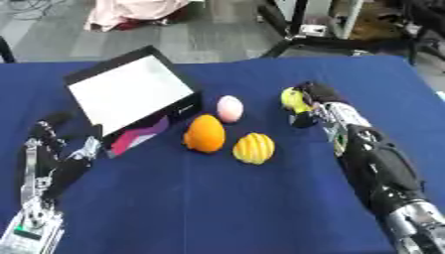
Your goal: Pick up objects on the table and place them in the box.
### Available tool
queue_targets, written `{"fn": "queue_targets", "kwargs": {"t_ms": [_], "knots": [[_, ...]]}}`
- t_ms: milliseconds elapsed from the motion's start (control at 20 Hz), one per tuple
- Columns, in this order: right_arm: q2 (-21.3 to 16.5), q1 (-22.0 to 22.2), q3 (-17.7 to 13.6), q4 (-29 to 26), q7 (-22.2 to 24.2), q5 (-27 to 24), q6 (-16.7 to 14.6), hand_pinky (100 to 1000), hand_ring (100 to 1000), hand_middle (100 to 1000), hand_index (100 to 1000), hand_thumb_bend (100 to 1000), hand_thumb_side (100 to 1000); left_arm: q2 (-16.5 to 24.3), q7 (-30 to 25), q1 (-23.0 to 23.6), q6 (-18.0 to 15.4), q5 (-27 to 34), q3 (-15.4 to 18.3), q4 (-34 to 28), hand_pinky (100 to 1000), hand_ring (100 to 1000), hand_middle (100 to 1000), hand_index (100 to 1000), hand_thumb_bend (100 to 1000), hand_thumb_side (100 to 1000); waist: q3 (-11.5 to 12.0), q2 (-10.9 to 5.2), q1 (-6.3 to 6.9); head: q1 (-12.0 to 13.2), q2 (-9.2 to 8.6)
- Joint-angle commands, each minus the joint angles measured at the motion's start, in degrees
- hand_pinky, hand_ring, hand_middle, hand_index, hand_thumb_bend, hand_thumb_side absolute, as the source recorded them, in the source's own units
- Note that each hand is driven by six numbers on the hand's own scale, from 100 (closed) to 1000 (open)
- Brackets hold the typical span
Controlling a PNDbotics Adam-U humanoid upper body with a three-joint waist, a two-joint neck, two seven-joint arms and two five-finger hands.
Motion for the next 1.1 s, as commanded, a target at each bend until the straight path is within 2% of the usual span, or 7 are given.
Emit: {"fn": "queue_targets", "kwargs": {"t_ms": [50, 150, 350, 650, 800, 1100], "knots": [[-0.8, -1.0, -1.4, -4.8, -3.2, 0.2, 1.1, 208, 324, 393, 305, 100, 190, 0.0, 0.1, -0.5, -0.1, 0.2, 0.3, -1.1, 741, 881, 677, 748, 437, 151, -0.1, -0.62, 0.68, 0.0, -0.11], [-0.9, -1.1, -1.3, -7.5, -5.1, -0.9, 1.2, 195, 307, 353, 255, 100, 172, 0.0, 0.2, -0.5, -0.1, 0.2, 0.3, -1.1, 740, 881, 675, 748, 437, 151, -0.1, -0.62, 0.66, -0.1, -0.11], [-0.6, -1.8, -0.2, -10.6, -9.1, -4.0, 0.1, 187, 293, 315, 213, 100, 163, 0.0, 0.2, -0.5, -0.2, 0.2, 0.3, -1.1, 740, 880, 674, 748, 435, 150, 0.1, -0.65, 0.58, -0.3, -0.11], [1.4, -4.0, 2.3, -9.8, -14.5, -9.5, -3.1, 186, 291, 319, 214, 100, 216, -0.2, 0.1, -0.8, -0.3, 0.3, 0.0, -1.3, 740, 878, 671, 748, 433, 151, 1.0, -0.51, 0.67, -0.9, -0.11], [3.9, -6.0, 3.0, -9.3, -13.8, -12.5, -5.0, 191, 296, 327, 221, 100, 238, -0.6, -0.3, -1.5, -0.4, 0.4, -0.4, -1.4, 740, 877, 669, 748, 434, 151, 2.4, -0.2, 1.16, -2.0, -0.11], [9.1, -9.0, 5.8, -9.6, -8.8, -17.7, -9.2, 214, 317, 347, 245, 100, 243, -1.5, -1.0, -2.9, -0.4, 0.7, -1.2, -1.8, 739, 872, 662, 748, 434, 152, 5.3, 0.48, 1.93, -4.9, -0.11]]}}
